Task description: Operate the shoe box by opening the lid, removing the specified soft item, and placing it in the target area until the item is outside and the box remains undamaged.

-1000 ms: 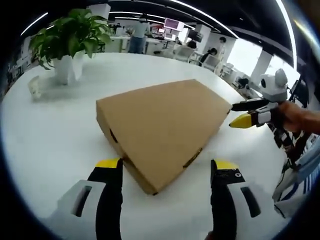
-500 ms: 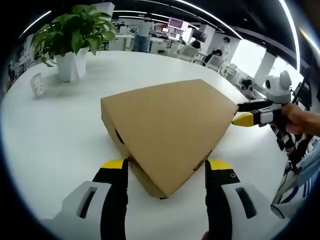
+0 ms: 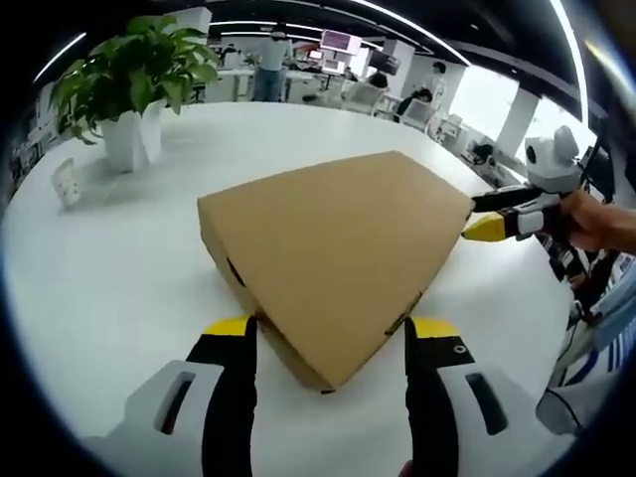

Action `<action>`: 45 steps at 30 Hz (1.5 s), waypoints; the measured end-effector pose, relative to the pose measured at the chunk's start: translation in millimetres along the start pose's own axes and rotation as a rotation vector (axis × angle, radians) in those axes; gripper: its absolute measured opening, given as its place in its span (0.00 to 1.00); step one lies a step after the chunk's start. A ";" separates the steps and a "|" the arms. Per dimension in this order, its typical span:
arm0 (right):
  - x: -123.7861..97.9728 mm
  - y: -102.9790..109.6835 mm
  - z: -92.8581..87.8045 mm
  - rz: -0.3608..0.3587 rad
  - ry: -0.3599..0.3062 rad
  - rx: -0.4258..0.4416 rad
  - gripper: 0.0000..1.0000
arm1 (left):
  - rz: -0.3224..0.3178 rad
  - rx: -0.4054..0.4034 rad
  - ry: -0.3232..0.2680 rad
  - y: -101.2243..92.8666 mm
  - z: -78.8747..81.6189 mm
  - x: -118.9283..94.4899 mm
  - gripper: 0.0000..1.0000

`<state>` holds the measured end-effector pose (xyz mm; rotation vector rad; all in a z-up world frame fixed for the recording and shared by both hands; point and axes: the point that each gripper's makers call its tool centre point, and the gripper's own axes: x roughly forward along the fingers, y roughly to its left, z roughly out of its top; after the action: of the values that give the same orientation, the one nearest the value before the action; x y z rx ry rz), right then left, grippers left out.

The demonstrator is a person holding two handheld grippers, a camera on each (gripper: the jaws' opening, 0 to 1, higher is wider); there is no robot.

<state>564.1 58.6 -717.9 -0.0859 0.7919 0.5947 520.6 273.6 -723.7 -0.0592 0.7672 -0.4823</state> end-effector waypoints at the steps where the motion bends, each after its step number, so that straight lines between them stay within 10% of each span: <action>1: -0.8 1.9 -1.2 -0.002 0.003 0.003 0.60 | -0.004 0.004 0.002 0.7 -0.3 -0.5 0.58; 45: -12.0 103.4 -30.8 -0.181 -0.044 0.222 0.36 | -0.131 0.304 0.146 69.7 -4.0 -37.1 0.56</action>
<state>482.6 130.2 -716.6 0.0585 0.7934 0.3340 522.7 352.4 -718.0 0.2117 0.8278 -0.7294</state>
